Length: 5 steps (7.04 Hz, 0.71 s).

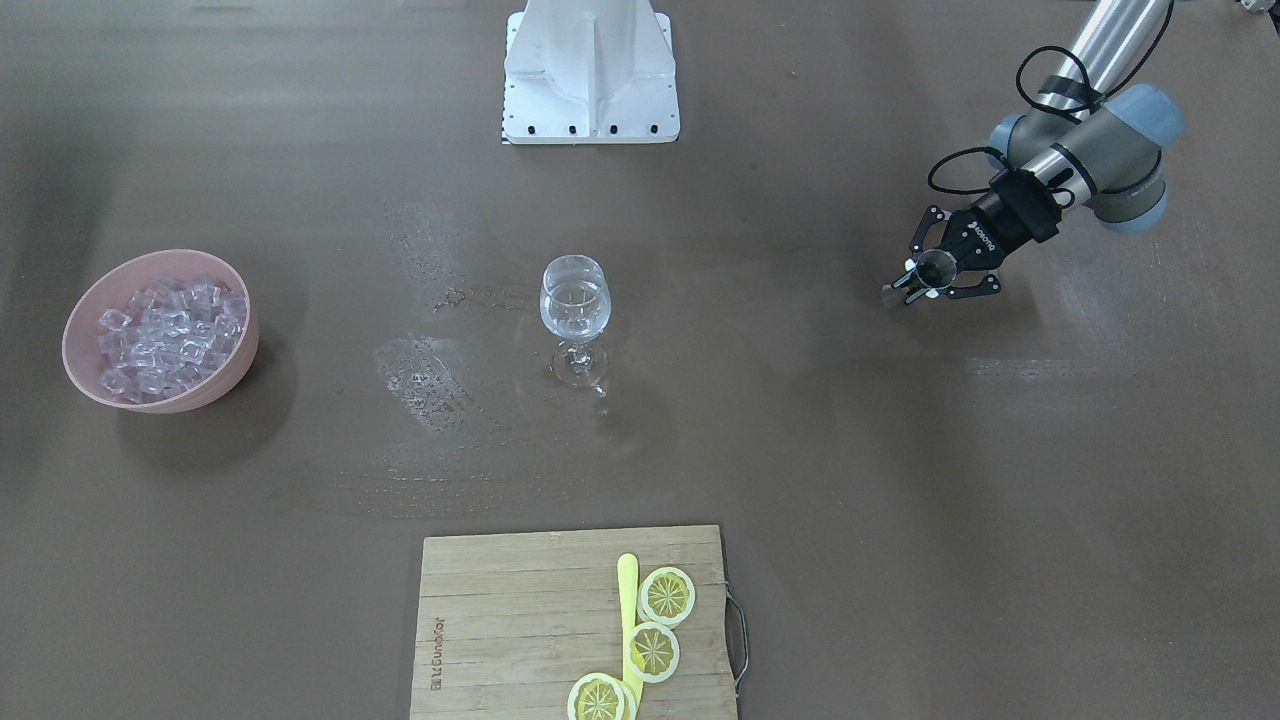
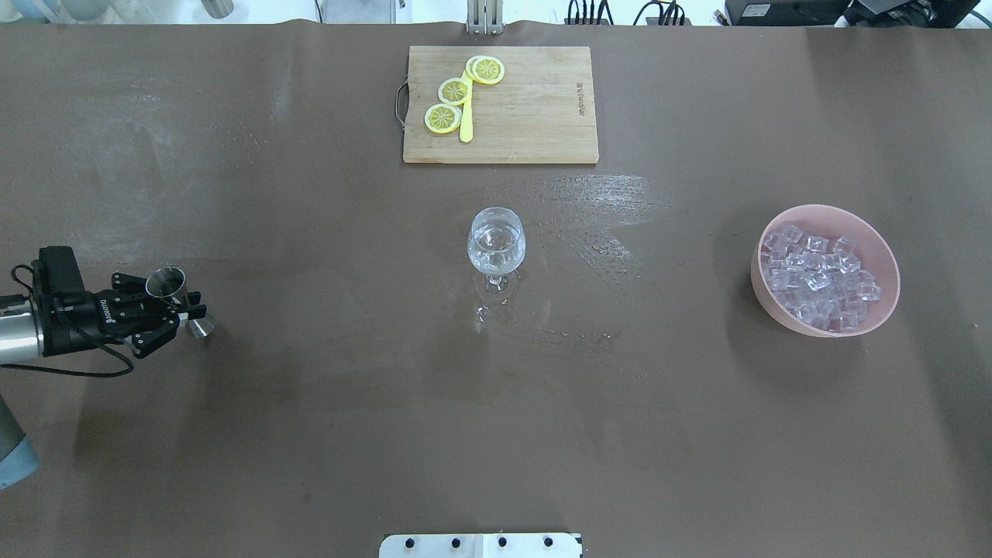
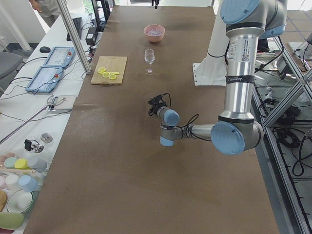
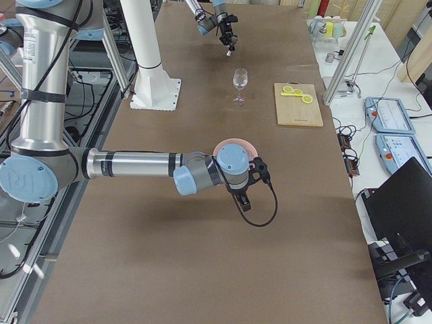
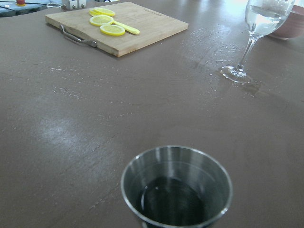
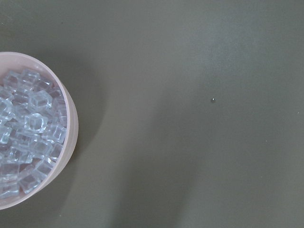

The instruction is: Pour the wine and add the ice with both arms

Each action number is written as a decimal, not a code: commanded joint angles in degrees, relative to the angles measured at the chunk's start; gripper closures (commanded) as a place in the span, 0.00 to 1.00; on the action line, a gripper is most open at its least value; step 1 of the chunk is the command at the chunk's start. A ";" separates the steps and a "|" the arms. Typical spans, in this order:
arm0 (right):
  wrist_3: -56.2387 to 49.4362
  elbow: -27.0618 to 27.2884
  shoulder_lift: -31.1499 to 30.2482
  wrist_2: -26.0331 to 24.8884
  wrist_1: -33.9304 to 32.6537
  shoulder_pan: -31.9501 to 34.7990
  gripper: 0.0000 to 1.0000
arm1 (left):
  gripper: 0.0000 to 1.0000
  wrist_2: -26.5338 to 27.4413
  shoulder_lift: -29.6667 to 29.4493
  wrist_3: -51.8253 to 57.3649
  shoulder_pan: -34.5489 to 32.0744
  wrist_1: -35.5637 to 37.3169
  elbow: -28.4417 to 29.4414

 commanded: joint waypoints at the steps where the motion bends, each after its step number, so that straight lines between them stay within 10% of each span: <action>1: 0.03 0.48 0.00 -0.09 0.00 0.00 0.00 | 1.00 0.73 -4.98 -0.95 -0.99 2.64 -1.11; 5: 2.99 1.01 -2.89 -0.70 0.00 1.92 0.00 | 1.00 5.70 -18.81 8.81 -1.08 22.30 -2.68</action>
